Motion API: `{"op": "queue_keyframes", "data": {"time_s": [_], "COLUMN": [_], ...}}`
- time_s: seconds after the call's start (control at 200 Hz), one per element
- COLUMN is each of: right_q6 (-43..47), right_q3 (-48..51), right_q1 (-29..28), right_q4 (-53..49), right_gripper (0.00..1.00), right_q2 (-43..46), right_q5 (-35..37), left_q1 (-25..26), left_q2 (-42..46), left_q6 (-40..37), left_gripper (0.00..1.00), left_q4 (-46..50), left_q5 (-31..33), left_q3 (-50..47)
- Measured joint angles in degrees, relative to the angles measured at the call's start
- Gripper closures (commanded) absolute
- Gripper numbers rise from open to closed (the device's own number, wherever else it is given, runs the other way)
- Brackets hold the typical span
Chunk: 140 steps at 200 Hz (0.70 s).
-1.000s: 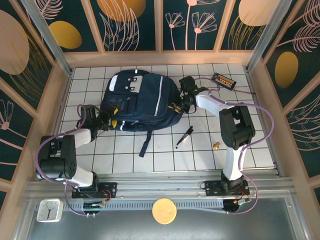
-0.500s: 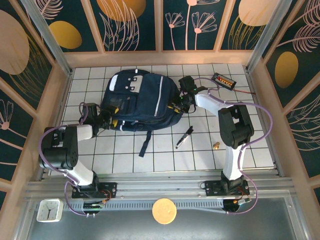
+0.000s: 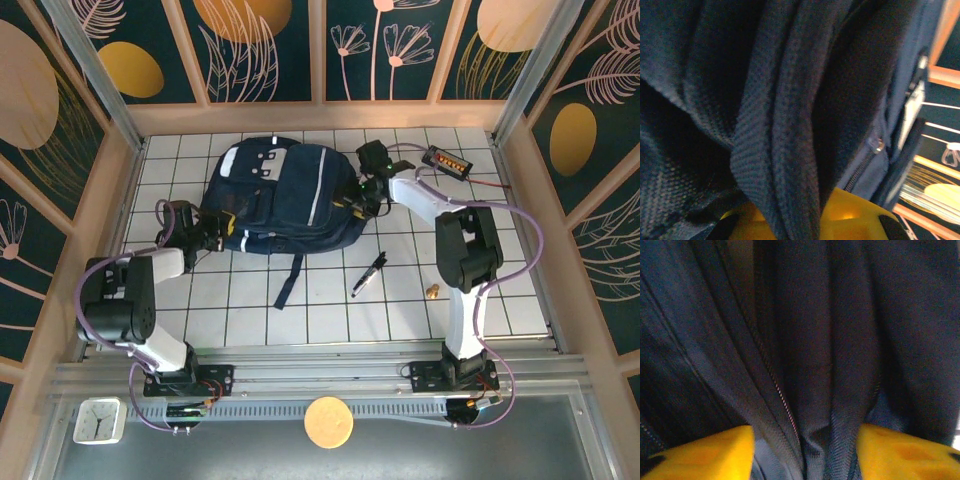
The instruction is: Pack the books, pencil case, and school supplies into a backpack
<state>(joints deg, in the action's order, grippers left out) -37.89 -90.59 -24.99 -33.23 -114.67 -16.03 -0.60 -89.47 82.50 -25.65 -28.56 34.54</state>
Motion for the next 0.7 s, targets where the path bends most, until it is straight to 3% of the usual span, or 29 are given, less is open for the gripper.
{"op": "queue_keyframes", "data": {"time_s": [0.2, 0.39, 0.47, 0.701], "right_q6": [-1.09, -4.81, -5.64, -7.67], "right_q3": [-0.09, 2.91, 3.13, 0.92], "right_q1": [-3.41, -17.68, -21.94, -26.77], "right_q4": [-6.54, -7.34, -7.21, -6.43], "right_gripper": [0.23, 0.30, 0.36, 0.36], "right_q2": [7.98, 16.70, 15.28, 4.57], "right_q5": [6.40, 5.90, 5.44, 9.38], "left_q1": [4.83, 7.89, 9.01, 11.06], "left_q2": [3.82, 6.58, 7.91, 10.88], "left_q6": [5.20, 7.52, 8.24, 9.60], "left_gripper": [1.00, 1.00, 1.00, 1.00], "left_q4": [-2.45, -2.40, -2.36, -1.29], "left_q5": [4.96, 8.66, 10.01, 12.24], "left_q3": [-4.31, -4.57, -4.57, -5.11]}}
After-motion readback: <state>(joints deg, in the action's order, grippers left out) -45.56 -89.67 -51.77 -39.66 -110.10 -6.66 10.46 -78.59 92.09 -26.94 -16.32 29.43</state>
